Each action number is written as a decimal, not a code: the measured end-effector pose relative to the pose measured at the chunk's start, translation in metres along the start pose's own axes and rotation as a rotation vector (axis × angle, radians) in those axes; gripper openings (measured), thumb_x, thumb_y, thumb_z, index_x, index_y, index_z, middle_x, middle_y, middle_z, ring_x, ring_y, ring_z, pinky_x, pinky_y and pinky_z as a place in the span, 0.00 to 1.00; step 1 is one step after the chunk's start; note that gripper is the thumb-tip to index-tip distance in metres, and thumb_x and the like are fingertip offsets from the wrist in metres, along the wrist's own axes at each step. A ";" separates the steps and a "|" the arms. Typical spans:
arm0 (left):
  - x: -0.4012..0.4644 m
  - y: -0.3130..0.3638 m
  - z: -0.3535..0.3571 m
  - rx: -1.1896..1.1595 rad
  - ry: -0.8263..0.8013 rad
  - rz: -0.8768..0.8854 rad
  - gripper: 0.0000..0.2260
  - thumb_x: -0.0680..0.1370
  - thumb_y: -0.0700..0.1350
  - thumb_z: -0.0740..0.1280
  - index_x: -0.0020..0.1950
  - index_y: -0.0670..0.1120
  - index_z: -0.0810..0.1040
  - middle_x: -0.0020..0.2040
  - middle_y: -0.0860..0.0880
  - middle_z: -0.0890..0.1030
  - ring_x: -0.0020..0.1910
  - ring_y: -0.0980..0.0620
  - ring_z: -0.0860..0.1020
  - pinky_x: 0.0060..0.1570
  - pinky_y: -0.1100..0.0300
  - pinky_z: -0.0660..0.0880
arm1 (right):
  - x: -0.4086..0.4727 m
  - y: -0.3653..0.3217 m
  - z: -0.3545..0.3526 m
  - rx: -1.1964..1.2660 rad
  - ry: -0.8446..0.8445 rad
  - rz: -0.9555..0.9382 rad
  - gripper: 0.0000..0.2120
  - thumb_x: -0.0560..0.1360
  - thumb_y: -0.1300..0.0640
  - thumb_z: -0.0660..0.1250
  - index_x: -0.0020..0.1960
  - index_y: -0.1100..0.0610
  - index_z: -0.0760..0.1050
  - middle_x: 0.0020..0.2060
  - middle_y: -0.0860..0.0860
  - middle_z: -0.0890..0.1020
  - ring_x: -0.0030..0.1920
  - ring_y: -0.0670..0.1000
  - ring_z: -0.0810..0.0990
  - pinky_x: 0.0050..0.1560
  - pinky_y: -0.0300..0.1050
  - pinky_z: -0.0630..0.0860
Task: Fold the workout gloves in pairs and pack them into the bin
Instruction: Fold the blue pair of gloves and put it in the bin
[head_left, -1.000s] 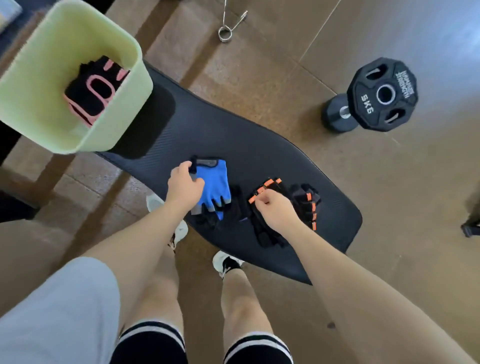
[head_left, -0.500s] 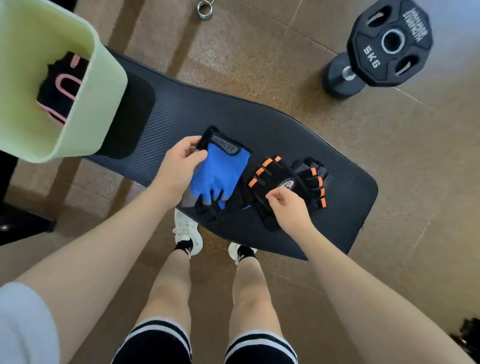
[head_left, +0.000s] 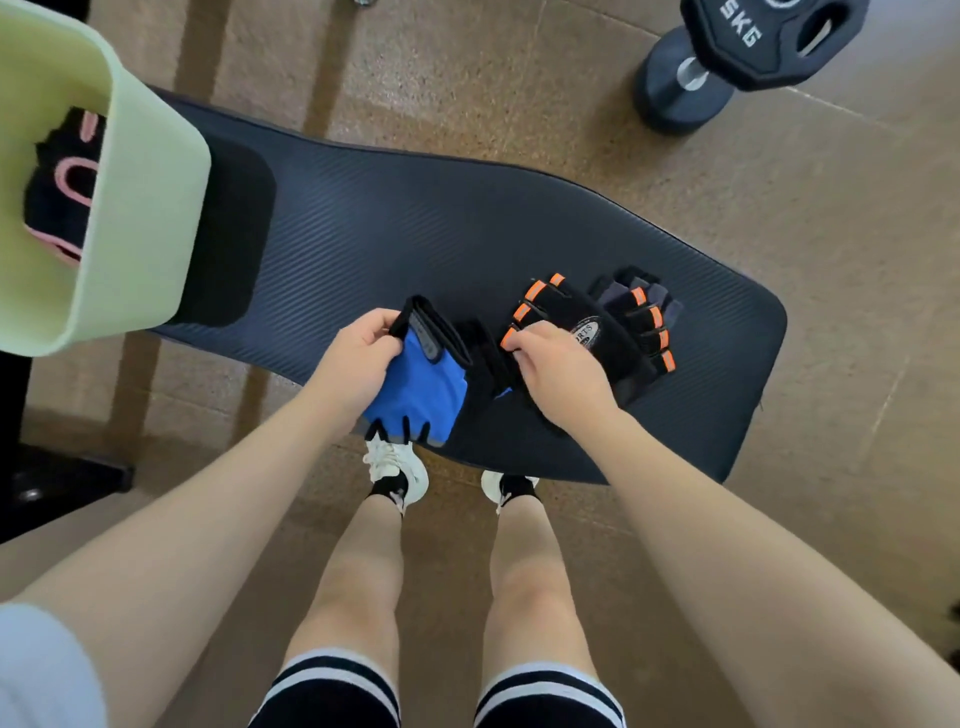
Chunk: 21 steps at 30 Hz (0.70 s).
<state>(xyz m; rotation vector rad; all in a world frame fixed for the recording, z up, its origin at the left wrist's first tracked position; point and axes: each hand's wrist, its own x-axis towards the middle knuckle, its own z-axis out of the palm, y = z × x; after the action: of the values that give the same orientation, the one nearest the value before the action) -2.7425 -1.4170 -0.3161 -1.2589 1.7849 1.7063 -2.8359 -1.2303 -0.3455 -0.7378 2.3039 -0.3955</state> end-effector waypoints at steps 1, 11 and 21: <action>0.000 -0.006 -0.003 0.003 0.018 -0.011 0.15 0.76 0.35 0.56 0.43 0.53 0.76 0.42 0.50 0.80 0.43 0.51 0.77 0.45 0.56 0.73 | 0.004 -0.008 0.009 0.026 -0.107 -0.011 0.14 0.77 0.57 0.60 0.62 0.57 0.73 0.60 0.56 0.76 0.59 0.60 0.74 0.55 0.56 0.74; -0.005 -0.037 -0.038 -0.107 0.160 -0.118 0.15 0.77 0.36 0.55 0.43 0.53 0.76 0.44 0.50 0.80 0.44 0.49 0.77 0.45 0.54 0.74 | 0.032 -0.047 0.032 0.180 0.153 0.187 0.11 0.72 0.60 0.65 0.54 0.59 0.77 0.50 0.59 0.78 0.53 0.59 0.75 0.53 0.48 0.69; -0.007 -0.010 -0.042 -0.122 0.127 -0.042 0.14 0.77 0.36 0.56 0.45 0.53 0.76 0.45 0.49 0.81 0.45 0.49 0.77 0.46 0.54 0.74 | 0.045 -0.059 -0.057 0.338 0.455 0.036 0.14 0.73 0.63 0.63 0.58 0.61 0.74 0.51 0.56 0.79 0.51 0.56 0.76 0.51 0.49 0.71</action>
<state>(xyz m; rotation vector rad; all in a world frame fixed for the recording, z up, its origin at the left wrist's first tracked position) -2.7181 -1.4524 -0.3086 -1.4761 1.7332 1.7714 -2.8787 -1.3001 -0.3001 -0.4690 2.5617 -0.9927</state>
